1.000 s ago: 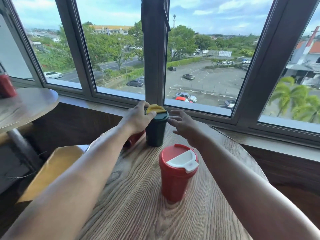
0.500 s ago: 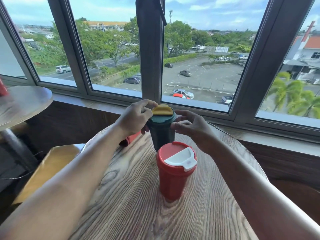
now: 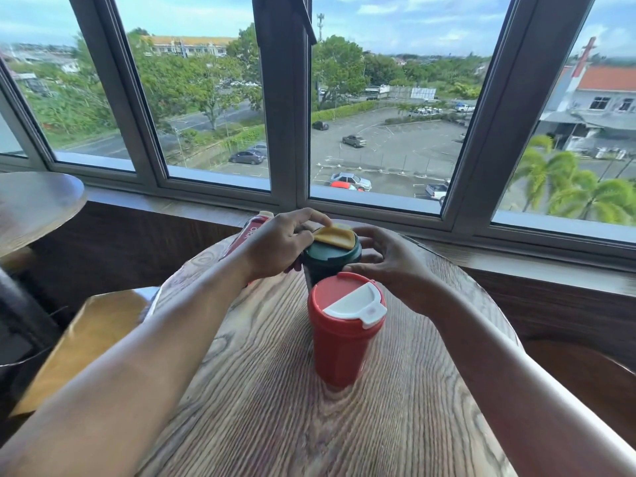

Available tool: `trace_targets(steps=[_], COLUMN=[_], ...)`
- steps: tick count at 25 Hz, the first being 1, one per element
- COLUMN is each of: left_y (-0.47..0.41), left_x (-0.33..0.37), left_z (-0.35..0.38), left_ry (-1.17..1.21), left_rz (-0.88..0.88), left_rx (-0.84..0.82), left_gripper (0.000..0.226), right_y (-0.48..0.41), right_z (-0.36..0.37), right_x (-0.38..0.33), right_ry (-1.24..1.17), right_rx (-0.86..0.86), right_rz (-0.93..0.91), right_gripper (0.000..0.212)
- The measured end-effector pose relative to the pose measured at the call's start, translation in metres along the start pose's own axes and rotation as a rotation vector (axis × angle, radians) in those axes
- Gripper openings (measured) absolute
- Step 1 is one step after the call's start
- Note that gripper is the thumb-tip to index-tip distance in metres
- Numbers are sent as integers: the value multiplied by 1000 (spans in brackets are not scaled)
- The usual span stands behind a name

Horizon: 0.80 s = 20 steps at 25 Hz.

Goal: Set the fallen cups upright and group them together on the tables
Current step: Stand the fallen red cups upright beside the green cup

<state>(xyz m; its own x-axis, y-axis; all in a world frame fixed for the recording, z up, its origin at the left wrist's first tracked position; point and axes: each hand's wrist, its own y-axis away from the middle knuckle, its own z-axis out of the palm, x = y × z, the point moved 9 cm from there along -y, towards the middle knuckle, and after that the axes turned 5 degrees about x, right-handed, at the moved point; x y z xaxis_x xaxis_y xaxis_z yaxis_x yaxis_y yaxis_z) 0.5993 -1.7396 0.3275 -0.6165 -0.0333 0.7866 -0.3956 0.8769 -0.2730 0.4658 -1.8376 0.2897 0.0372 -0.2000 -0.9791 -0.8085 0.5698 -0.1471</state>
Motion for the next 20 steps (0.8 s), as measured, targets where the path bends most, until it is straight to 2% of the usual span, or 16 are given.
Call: trace_targets(steps=[9,13,16,18,20], left_y=[0,-2,-7,-7,-6], left_x=[11,3,-18,-42,-73], left_z=[14,5,-24,-53,-75], left_ry=[6,15,-28,-255,-473], left_rz=[50,73,16,-65,-184], left_rx=[-33,-33,138,316,377], left_gripper=[33,22,31,29,38], right_y=[15,22,29,35,43], right_z=[-3,-3,-11,-19,-21], right_x=[13,10,7,1,-9], right_ry=[-212,-171,-129,-80,-45], right_rx=[-8,39,161,262,309], right_rz=[30,36,15,-19,-69], right_gripper=[49,50,42,29,26])
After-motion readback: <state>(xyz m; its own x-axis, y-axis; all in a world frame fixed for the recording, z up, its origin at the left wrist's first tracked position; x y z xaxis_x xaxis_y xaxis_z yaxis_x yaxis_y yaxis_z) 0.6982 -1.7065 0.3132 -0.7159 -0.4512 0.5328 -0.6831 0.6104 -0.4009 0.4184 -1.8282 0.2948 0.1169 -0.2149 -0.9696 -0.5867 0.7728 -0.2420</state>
